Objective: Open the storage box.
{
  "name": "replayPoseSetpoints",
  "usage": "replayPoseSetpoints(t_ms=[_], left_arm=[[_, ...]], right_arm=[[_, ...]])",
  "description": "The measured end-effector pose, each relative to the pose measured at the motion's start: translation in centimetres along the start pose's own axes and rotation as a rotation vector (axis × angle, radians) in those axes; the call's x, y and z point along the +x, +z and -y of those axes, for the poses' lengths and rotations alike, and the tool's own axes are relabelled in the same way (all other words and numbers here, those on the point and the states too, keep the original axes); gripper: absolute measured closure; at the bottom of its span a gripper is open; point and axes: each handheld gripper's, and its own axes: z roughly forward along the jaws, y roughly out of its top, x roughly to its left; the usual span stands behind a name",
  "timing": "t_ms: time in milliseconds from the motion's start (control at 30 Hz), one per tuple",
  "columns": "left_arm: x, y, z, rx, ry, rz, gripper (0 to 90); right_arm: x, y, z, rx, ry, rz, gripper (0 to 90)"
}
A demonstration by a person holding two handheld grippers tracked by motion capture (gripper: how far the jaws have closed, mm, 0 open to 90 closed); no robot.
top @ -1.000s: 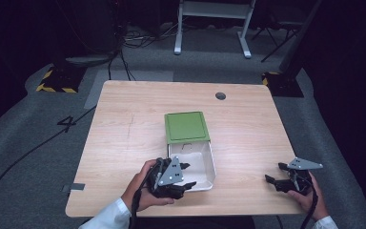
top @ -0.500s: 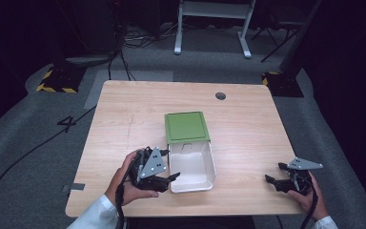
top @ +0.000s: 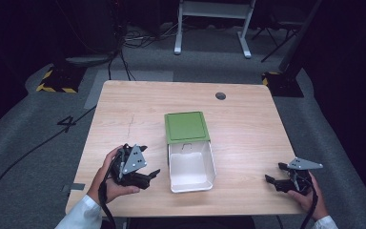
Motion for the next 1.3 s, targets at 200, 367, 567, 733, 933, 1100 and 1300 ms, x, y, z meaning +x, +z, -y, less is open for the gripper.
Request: replayPoseSetpoints(t_ms=[200,367,567,733,933,1100,1300], left_arm=[[1.9,1.4,3.1,0.043,-0.043,-0.044,17.3],[2.8,1.9,5.0,0.073,-0.071,-0.053,16.9],[4.0,2.2,7.8,0.111,-0.144,-0.049,17.2],[4.5,2.4,9.7,0.138,-0.209,-0.046,17.2],[5.1,2.8,11.9,0.165,-0.279,-0.053,17.4],[5.6,2.4,13.1,0.155,-0.359,-0.048,16.2],[5.9,2.3,13.3,0.159,-0.385,-0.065,15.3]], right_arm=[[0.0,0.0,0.0,0.000,0.000,0.000,15.5],[0.0,0.0,0.0,0.000,0.000,0.000,15.5],[0.0,0.0,0.0,0.000,0.000,0.000,15.5],[0.0,0.0,0.0,0.000,0.000,0.000,15.5],[0.0,0.0,0.0,0.000,0.000,0.000,15.5],[0.0,0.0,0.0,0.000,0.002,0.003,15.5],[0.0,0.0,0.0,0.000,0.002,0.003,15.5]])
